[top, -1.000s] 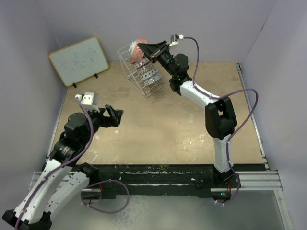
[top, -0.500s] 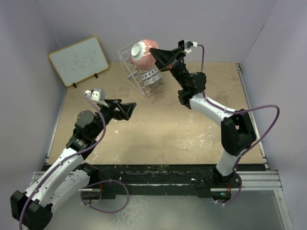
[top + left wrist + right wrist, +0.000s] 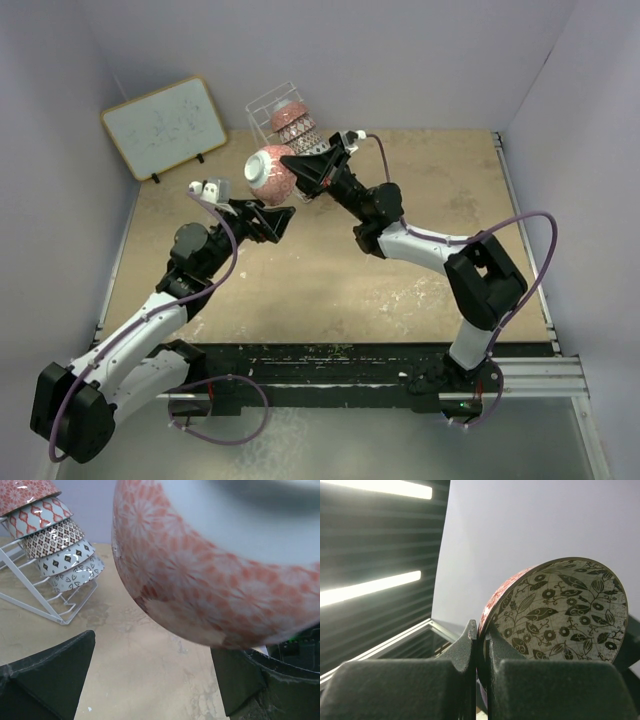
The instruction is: Load the bowls into the dish rack
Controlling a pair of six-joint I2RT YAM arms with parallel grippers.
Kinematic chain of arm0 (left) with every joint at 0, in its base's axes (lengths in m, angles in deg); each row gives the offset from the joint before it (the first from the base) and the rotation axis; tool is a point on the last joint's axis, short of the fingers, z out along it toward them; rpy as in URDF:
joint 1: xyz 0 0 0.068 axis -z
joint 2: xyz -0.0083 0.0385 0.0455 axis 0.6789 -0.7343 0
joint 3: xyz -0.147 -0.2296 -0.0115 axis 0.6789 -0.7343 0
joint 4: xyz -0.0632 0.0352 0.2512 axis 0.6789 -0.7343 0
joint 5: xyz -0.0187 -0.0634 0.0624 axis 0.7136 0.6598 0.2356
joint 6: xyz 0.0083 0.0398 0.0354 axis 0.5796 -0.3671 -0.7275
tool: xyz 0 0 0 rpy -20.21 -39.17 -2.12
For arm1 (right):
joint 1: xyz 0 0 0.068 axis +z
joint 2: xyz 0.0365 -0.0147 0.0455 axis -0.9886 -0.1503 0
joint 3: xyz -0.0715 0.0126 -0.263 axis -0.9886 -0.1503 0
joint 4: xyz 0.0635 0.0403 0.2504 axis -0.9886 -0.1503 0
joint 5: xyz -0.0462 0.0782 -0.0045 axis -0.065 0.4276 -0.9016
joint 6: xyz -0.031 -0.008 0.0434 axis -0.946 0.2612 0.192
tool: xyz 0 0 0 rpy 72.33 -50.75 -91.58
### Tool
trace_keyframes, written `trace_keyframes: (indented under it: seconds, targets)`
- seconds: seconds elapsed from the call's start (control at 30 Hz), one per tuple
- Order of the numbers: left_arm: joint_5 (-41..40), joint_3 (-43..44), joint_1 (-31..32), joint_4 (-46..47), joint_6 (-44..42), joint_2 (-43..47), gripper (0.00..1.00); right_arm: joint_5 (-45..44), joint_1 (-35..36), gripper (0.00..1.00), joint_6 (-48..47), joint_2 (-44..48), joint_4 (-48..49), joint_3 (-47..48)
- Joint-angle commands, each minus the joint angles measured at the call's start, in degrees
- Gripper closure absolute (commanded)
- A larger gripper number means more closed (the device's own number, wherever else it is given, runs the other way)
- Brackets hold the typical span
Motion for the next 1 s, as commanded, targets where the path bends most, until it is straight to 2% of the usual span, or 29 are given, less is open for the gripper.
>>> trace_keyframes:
  seconds: [0.0,0.47,0.97]
  targets:
    - [-0.37,0.63,-0.29,5.23,1.24,-0.95,0.01,-1.49,1.52,1.0,3.59,1.92,10.21,0.83]
    - [-8.0,1.71,-0.29,5.54,-0.62,-0.23,0.01,-2.17,3.05,1.0,4.09,2.38,10.17,-3.05]
    - [-9.22,4.22,-0.29,5.24,-2.8,-0.89,0.01,-2.89,3.4,1.0,4.45,3.71,10.86,-9.61]
